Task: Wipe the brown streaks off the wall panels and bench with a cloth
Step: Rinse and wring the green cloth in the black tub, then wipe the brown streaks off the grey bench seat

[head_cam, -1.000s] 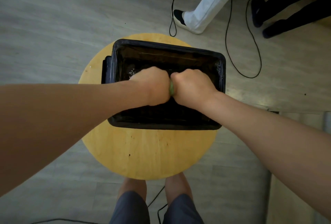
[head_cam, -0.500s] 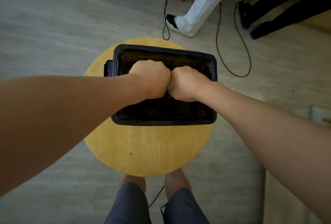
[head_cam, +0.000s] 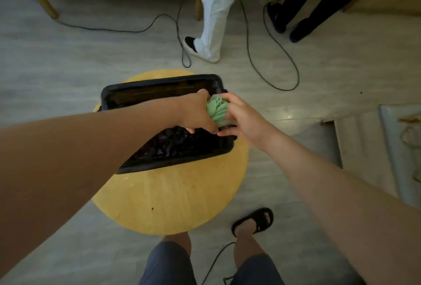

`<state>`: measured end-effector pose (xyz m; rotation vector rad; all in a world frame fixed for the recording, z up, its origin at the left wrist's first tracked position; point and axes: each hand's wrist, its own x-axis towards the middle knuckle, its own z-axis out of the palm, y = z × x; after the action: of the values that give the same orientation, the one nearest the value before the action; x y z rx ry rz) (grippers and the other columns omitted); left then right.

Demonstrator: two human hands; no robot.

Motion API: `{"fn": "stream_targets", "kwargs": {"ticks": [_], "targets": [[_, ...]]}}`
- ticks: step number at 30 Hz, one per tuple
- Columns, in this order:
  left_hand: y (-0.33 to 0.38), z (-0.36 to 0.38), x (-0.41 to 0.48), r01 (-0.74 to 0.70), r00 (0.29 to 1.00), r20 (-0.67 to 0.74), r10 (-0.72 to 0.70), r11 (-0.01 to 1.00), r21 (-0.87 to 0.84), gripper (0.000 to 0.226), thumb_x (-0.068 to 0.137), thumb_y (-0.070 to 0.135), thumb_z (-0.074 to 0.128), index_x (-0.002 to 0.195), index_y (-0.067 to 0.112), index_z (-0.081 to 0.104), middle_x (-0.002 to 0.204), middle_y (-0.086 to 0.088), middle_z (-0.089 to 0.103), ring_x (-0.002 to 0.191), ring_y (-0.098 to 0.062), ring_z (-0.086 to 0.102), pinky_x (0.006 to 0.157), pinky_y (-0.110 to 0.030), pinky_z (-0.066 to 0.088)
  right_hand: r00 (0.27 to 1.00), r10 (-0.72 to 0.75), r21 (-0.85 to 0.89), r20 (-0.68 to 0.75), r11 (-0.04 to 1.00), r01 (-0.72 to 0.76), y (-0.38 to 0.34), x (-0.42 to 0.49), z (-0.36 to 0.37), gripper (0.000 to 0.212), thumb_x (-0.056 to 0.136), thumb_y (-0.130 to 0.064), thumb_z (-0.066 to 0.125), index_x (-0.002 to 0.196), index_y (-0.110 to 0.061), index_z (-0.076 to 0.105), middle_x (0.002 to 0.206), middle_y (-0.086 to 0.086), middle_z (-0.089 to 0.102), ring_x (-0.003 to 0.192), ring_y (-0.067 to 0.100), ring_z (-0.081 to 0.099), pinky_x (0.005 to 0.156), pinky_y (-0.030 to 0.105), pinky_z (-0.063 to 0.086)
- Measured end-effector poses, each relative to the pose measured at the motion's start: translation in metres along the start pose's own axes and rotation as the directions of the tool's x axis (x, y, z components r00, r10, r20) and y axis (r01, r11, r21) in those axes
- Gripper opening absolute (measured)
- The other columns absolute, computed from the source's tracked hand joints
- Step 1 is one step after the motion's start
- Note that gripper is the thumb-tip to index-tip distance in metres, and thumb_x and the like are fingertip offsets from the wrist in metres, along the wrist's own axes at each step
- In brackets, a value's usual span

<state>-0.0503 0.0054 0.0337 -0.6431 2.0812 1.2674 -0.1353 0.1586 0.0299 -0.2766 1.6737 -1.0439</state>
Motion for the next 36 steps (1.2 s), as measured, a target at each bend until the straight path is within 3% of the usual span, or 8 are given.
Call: {"fn": "stream_targets", "kwargs": {"ticks": [5, 9, 14, 20, 26, 30, 34, 36], "targets": [[0.148, 0.055, 0.036, -0.143, 0.986, 0.067, 0.150, 0.985, -0.099, 0.051, 0.091, 0.024, 0.069, 0.131, 0.017, 0.039, 0.092, -0.012, 0.068, 0.070, -0.018, 0.066, 0.069, -0.034, 0.060, 0.935, -0.003, 0.193, -0.355, 0.978, 0.076, 0.021, -0.071, -0.140, 0.022, 0.106, -0.022, 0.043, 0.120, -0.020, 0.060, 0.111, 0.011, 0.067, 0.094, 0.024, 0.070, 0.076, 0.043, 0.058], [0.278, 0.127, 0.061, -0.205, 0.974, 0.062, 0.218, 0.964, -0.172, 0.015, 0.096, 0.024, 0.057, 0.105, 0.013, 0.053, 0.087, -0.013, 0.066, 0.073, -0.025, 0.062, 0.074, -0.040, 0.052, 0.850, 0.002, 0.263, -0.527, 0.951, 0.161, 0.047, -0.146, -0.256, 0.017, 0.102, -0.021, 0.049, 0.112, -0.025, 0.062, 0.113, 0.010, 0.071, 0.103, 0.025, 0.071, 0.073, 0.038, 0.058], [0.434, 0.232, 0.090, -0.369, 0.929, -0.006, 0.370, 0.923, -0.109, 0.031, 0.096, 0.039, 0.064, 0.099, 0.008, 0.060, 0.083, -0.008, 0.066, 0.067, -0.019, 0.063, 0.061, -0.033, 0.053, 0.711, 0.024, 0.319, -0.703, 0.904, 0.286, 0.080, -0.256, -0.391, 0.024, 0.090, -0.026, 0.055, 0.112, -0.021, 0.064, 0.113, 0.010, 0.071, 0.109, 0.025, 0.069, 0.094, 0.049, 0.057], [0.583, 0.321, 0.095, -0.532, 0.845, 0.018, 0.534, 0.844, -0.069, 0.041, 0.086, 0.047, 0.079, 0.098, 0.009, 0.072, 0.090, -0.012, 0.073, 0.078, -0.018, 0.066, 0.069, -0.037, 0.054, 0.665, 0.021, 0.398, -0.746, 0.816, 0.420, 0.113, -0.367, -0.510, 0.017, 0.095, -0.002, 0.058, 0.100, -0.019, 0.056, 0.099, 0.006, 0.064, 0.090, 0.018, 0.070, 0.085, 0.040, 0.061], [0.696, 0.388, 0.097, -0.676, 0.733, 0.103, 0.672, 0.737, 0.007, 0.018, 0.096, 0.024, 0.074, 0.106, 0.010, 0.074, 0.090, -0.001, 0.074, 0.073, -0.004, 0.068, 0.067, -0.021, 0.054, 0.615, -0.027, 0.364, -0.788, 0.785, 0.501, 0.143, -0.444, -0.592, 0.015, 0.096, -0.019, 0.069, 0.100, -0.021, 0.055, 0.109, 0.007, 0.068, 0.099, 0.020, 0.071, 0.085, 0.039, 0.062], [0.758, 0.411, 0.109, -0.744, 0.663, 0.164, 0.730, 0.667, 0.040, 0.017, 0.096, 0.016, 0.072, 0.112, 0.010, 0.072, 0.091, 0.000, 0.073, 0.070, 0.002, 0.065, 0.065, -0.016, 0.051, 0.524, -0.035, 0.316, -0.851, 0.763, 0.563, 0.146, -0.464, -0.634, 0.016, 0.096, -0.024, 0.073, 0.095, -0.021, 0.057, 0.100, 0.001, 0.070, 0.093, 0.018, 0.070, 0.093, 0.041, 0.058], [0.813, 0.409, 0.142, -0.773, 0.627, 0.244, 0.740, 0.629, 0.081, 0.020, 0.101, 0.027, 0.066, 0.102, 0.008, 0.072, 0.075, 0.009, 0.069, 0.055, 0.011, 0.061, 0.053, -0.007, 0.043, 0.408, 0.039, 0.319, -0.912, 0.693, 0.646, 0.144, -0.467, -0.681, 0.014, 0.097, -0.017, 0.069, 0.088, -0.022, 0.061, 0.085, -0.002, 0.069, 0.079, 0.016, 0.064, 0.074, 0.032, 0.049], [0.844, 0.400, 0.156, -0.755, 0.623, 0.324, 0.712, 0.655, 0.012, 0.028, 0.104, 0.037, 0.058, 0.103, 0.012, 0.072, 0.075, 0.012, 0.073, 0.063, 0.010, 0.066, 0.062, -0.010, 0.049, 0.374, 0.123, 0.370, -0.919, 0.596, 0.713, 0.135, -0.467, -0.706, 0.010, 0.099, -0.015, 0.065, 0.091, -0.019, 0.062, 0.089, 0.002, 0.072, 0.085, 0.020, 0.067, 0.072, 0.031, 0.054]]}}
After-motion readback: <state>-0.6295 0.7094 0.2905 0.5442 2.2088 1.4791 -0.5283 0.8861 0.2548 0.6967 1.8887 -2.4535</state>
